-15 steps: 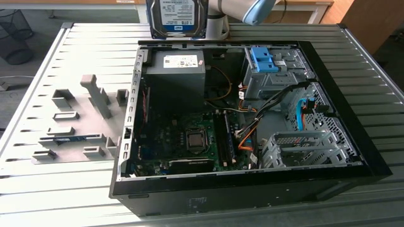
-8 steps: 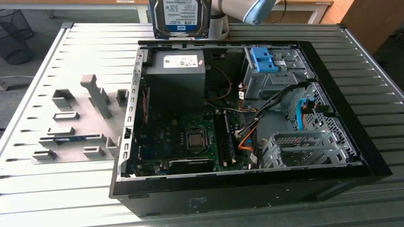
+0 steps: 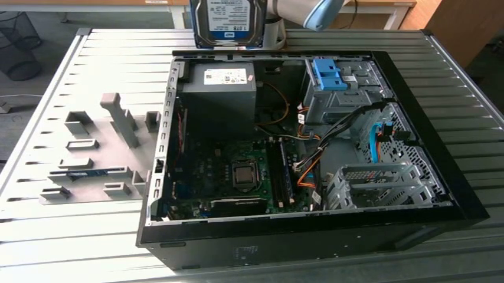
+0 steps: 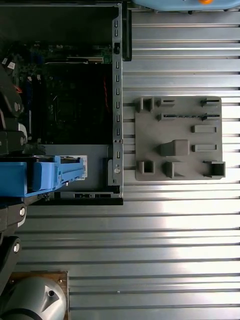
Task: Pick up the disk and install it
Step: 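Pick up the disk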
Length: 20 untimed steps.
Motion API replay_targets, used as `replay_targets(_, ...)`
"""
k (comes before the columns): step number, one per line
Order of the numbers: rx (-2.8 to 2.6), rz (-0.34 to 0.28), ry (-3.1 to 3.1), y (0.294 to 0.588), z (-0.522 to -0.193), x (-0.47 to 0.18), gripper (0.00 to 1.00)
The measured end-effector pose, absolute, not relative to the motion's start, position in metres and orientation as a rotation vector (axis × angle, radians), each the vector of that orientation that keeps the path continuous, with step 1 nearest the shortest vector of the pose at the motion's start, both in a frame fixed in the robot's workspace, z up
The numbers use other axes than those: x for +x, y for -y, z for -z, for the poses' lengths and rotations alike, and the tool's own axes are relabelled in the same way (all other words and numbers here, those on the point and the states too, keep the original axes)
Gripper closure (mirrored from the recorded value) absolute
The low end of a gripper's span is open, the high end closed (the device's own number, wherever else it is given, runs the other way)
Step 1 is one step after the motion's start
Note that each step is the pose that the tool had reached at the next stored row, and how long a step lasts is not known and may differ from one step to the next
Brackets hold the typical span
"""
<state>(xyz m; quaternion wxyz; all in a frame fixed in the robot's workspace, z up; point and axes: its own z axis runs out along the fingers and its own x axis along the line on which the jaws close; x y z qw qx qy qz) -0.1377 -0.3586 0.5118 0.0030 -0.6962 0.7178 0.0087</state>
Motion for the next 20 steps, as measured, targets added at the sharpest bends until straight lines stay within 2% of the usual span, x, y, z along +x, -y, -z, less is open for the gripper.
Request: replay_targets(20, -2.183, -0.027, -2.251, 0.359, -0.512, -0.113, 0.63)
